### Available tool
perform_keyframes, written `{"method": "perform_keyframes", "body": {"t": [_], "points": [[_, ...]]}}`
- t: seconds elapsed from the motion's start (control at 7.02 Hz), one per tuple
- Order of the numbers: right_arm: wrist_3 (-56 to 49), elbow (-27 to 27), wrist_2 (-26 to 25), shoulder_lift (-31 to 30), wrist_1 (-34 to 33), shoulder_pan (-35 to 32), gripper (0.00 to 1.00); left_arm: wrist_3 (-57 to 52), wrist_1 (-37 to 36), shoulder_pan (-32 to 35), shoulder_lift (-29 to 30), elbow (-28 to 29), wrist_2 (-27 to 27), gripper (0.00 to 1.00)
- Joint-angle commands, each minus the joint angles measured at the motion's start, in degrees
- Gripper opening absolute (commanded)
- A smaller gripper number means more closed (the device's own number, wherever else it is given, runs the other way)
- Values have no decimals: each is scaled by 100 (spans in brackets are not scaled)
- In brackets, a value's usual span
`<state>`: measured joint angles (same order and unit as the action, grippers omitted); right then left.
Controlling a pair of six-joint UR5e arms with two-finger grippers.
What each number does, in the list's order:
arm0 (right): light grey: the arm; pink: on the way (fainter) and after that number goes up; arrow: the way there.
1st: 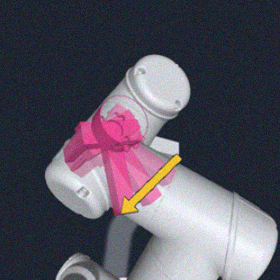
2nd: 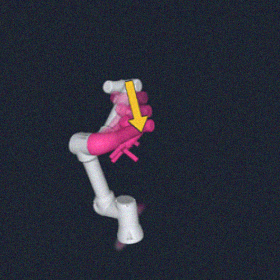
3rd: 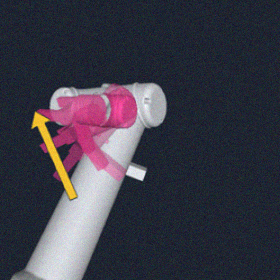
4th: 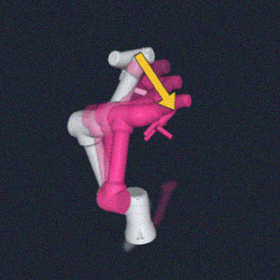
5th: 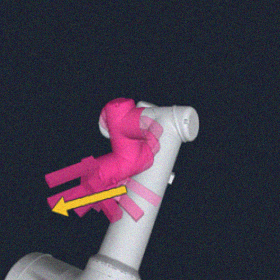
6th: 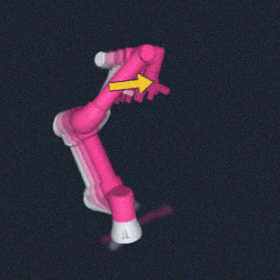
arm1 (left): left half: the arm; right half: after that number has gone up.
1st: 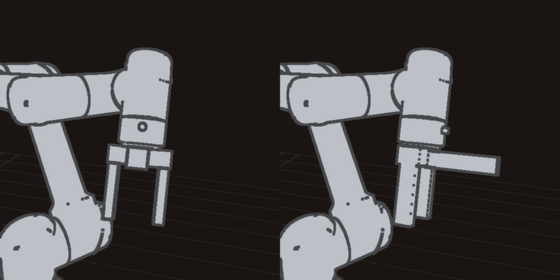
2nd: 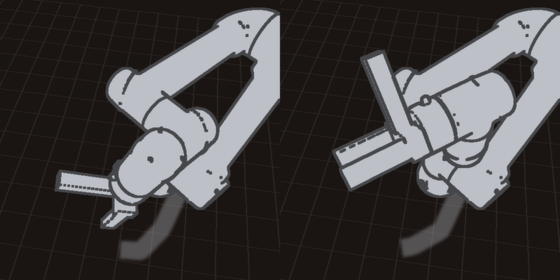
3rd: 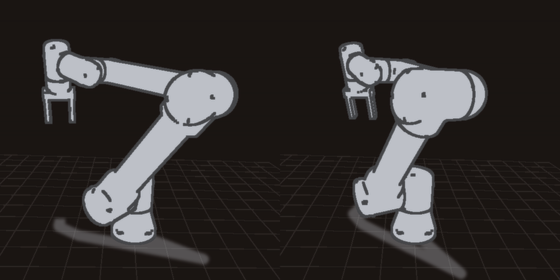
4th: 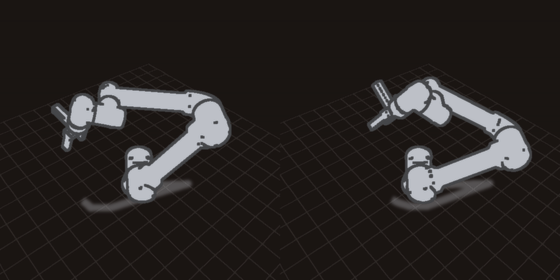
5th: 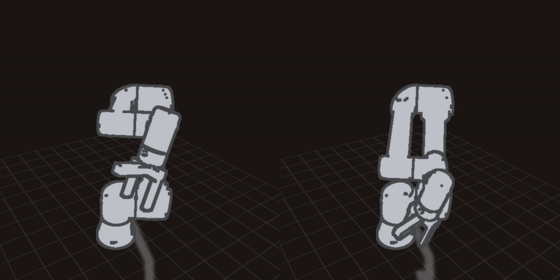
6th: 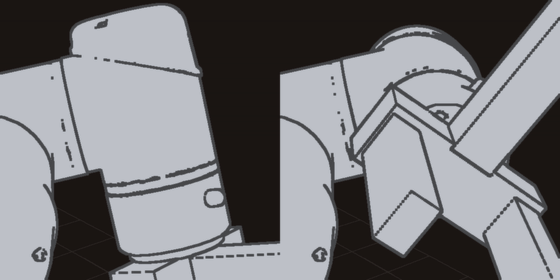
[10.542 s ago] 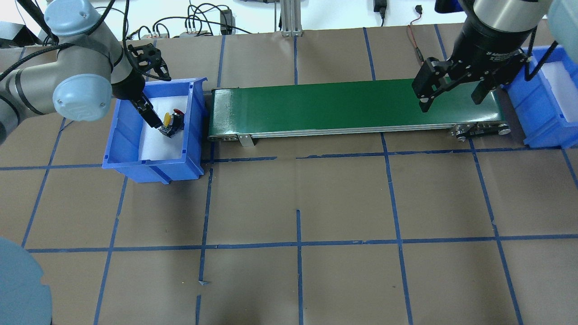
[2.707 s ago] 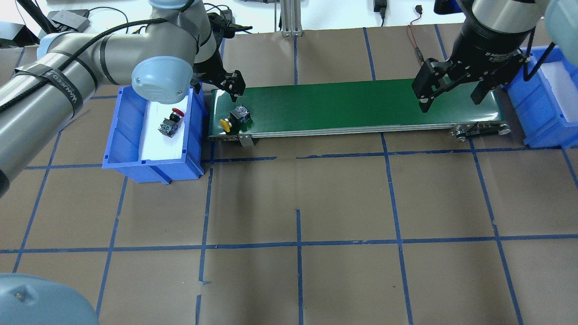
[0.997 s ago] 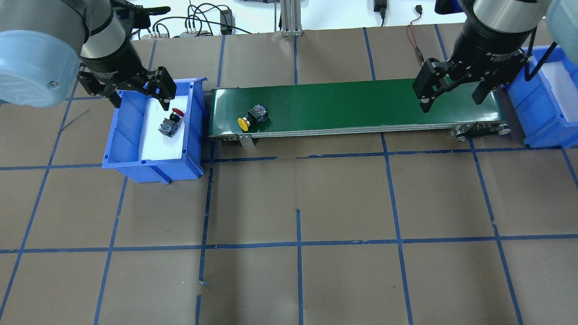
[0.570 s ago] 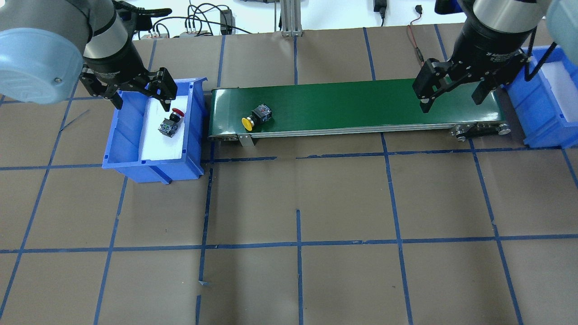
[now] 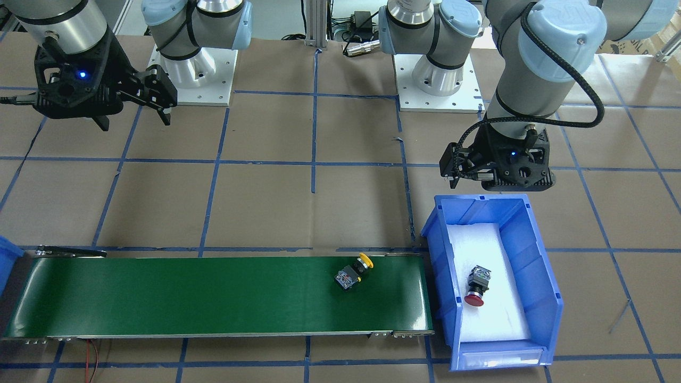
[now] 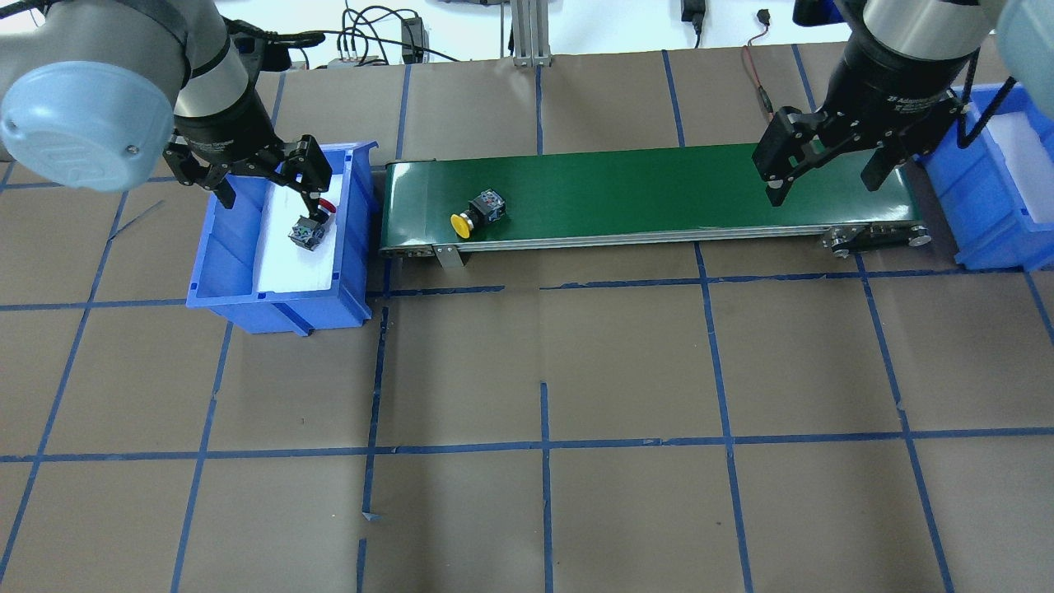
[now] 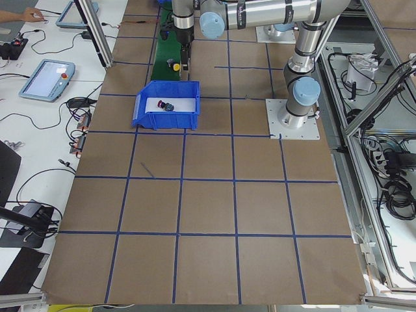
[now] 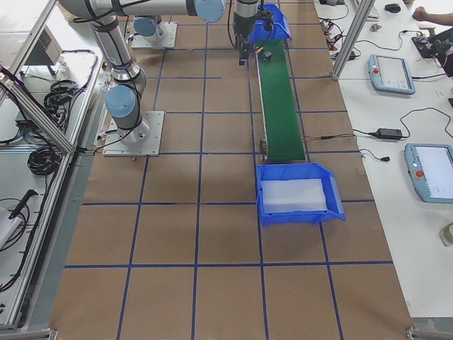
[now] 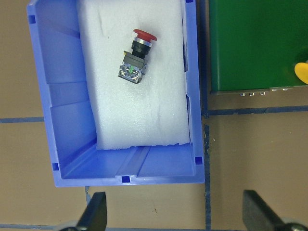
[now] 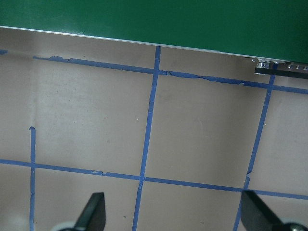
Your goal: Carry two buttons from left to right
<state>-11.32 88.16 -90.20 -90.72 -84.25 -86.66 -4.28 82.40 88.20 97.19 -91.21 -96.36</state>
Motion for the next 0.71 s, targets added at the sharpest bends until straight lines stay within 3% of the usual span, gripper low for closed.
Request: {"method": "perform_keyframes", "body": {"t": [0.0,0.57], "points": [[-2,0,46,19,-21,0,100,-3,-4,-4,11,95,38,100],[7,-149,-50,2,154,70,100,-3,-48,-83,19,68,29,100]]}}
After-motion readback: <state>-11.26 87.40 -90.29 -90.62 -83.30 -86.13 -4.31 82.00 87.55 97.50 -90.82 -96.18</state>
